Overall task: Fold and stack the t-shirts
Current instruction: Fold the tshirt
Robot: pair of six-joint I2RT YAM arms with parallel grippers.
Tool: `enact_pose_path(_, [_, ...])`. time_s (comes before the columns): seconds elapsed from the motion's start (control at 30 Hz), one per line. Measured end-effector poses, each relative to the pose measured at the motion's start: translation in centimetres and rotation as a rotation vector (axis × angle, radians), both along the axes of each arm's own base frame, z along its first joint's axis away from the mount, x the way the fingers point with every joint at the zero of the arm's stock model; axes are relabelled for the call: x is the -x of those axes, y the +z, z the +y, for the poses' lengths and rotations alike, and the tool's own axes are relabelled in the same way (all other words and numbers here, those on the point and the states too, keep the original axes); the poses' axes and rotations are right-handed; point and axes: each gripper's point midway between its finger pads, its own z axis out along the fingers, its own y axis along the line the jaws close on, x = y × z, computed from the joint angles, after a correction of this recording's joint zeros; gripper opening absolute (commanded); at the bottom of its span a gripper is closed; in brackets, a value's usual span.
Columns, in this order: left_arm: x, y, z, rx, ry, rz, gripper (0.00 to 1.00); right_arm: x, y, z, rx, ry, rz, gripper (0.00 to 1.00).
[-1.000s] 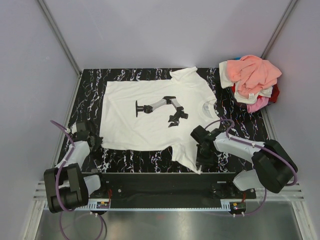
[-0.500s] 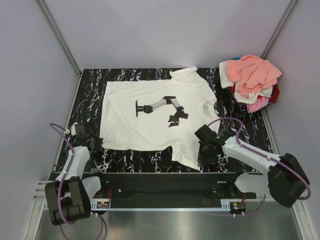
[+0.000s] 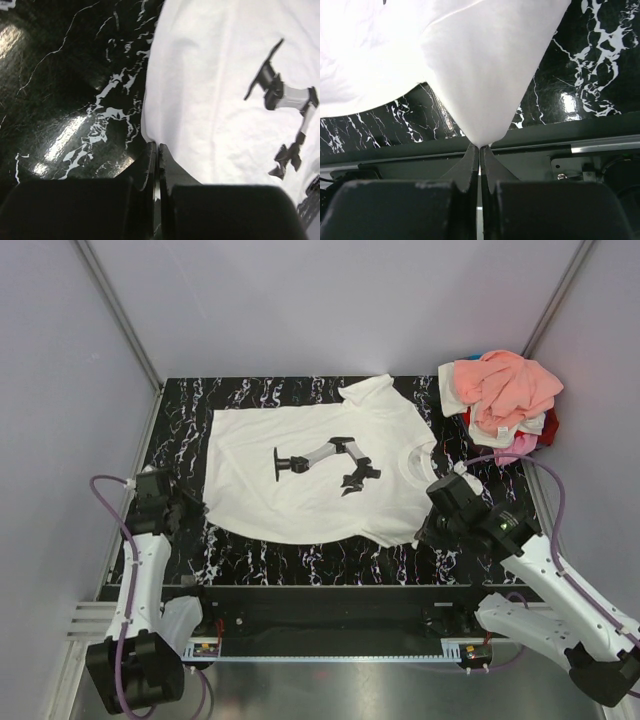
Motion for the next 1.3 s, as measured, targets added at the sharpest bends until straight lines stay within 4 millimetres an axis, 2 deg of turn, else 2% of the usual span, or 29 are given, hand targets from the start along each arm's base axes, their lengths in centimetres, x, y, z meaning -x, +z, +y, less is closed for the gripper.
enact_pose_path(0.07, [-0.3, 1.7, -0.1, -0.004, -0.017, -0.022, 0.00, 0.0, 0.5, -0.4, 0.012, -0.008, -0.006, 0.00])
enact_pose_path(0.17, [-0.5, 2.8, -0.3, -0.008, -0.050, -0.025, 0.00, -0.4, 1.3, -0.5, 0.035, -0.010, -0.015, 0.00])
enact_pose_path(0.37, [-0.2, 2.3, -0.2, -0.033, -0.127, 0.083, 0.00, -3.1, 2.9, 0.6, 0.110, 0.038, -0.024, 0.00])
enact_pose_path(0.53, [0.0, 1.2, 0.0, -0.048, -0.179, 0.167, 0.00, -7.0, 2.4, 1.5, 0.136, 0.061, 0.007, 0.00])
enact_pose_path(0.63, [-0.4, 1.0, 0.2, -0.054, -0.201, 0.198, 0.00, -9.6, 1.9, 0.3, 0.140, 0.027, 0.034, 0.00])
enact_pose_path(0.73, [-1.4, 0.8, 0.6, -0.061, -0.218, 0.227, 0.00, -12.3, 2.6, -0.3, 0.149, 0.021, 0.031, 0.00])
enact_pose_path(0.87, [-2.8, -0.2, 1.1, -0.063, -0.240, 0.284, 0.00, -16.1, 3.6, 0.6, 0.154, 0.066, 0.006, 0.00])
enact_pose_path(1.0, [-4.2, -1.6, 1.5, -0.057, -0.261, 0.345, 0.00, -19.0, 2.5, 1.0, 0.182, 0.096, 0.028, 0.00])
enact_pose_path(1.13, [-5.6, -3.2, 1.8, -0.046, -0.278, 0.400, 0.00, -21.4, 0.9, 0.4, 0.204, 0.102, 0.069, 0.00])
enact_pose_path(1.3, [-6.4, -4.8, 2.0, -0.033, -0.296, 0.455, 0.00, -24.4, 0.3, 0.0, 0.217, 0.106, 0.081, 0.00])
